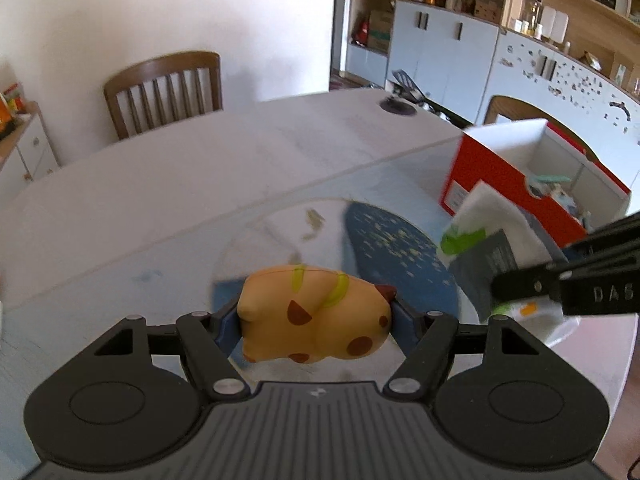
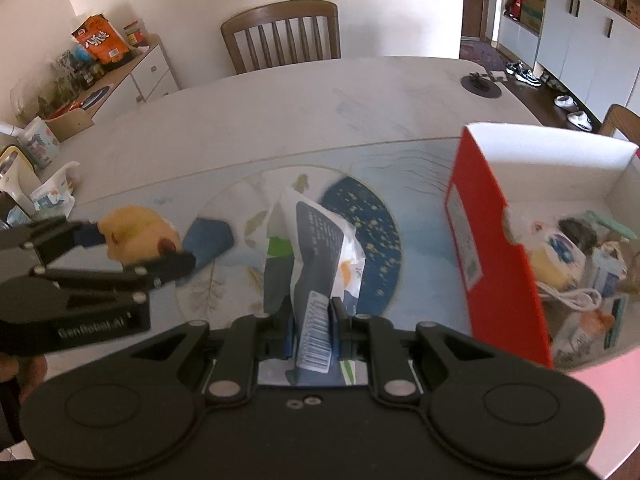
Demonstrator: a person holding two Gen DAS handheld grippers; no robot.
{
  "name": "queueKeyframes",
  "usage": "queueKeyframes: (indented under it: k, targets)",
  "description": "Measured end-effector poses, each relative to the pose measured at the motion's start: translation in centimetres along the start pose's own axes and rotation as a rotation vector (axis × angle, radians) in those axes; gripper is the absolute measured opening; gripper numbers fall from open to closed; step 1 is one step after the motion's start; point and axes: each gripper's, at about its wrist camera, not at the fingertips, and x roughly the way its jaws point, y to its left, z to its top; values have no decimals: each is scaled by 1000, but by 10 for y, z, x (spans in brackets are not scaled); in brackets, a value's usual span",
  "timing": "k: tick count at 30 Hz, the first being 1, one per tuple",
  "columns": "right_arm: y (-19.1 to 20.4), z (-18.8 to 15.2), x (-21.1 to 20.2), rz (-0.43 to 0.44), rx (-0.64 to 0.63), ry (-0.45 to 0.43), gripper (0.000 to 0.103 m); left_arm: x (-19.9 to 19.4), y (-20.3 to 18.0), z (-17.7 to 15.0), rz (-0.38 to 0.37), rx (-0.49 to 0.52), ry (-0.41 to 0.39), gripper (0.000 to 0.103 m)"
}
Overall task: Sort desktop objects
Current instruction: 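Carry the toy pig and snack bag with both tools over the red box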
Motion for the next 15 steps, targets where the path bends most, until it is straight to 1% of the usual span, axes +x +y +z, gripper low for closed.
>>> queueKeyframes:
  k: [7, 9, 15]
  targets:
    - [-24, -8, -21, 11, -1, -4, 15, -6, -37, 0, -68, 28, 16, 73]
    - [-33, -10, -29, 15, 1, -9, 15, -8, -45, 3, -92, 35, 23, 73]
    - [-61, -13, -59, 37, 15, -44, 15, -17, -77, 17, -136, 64, 7, 73]
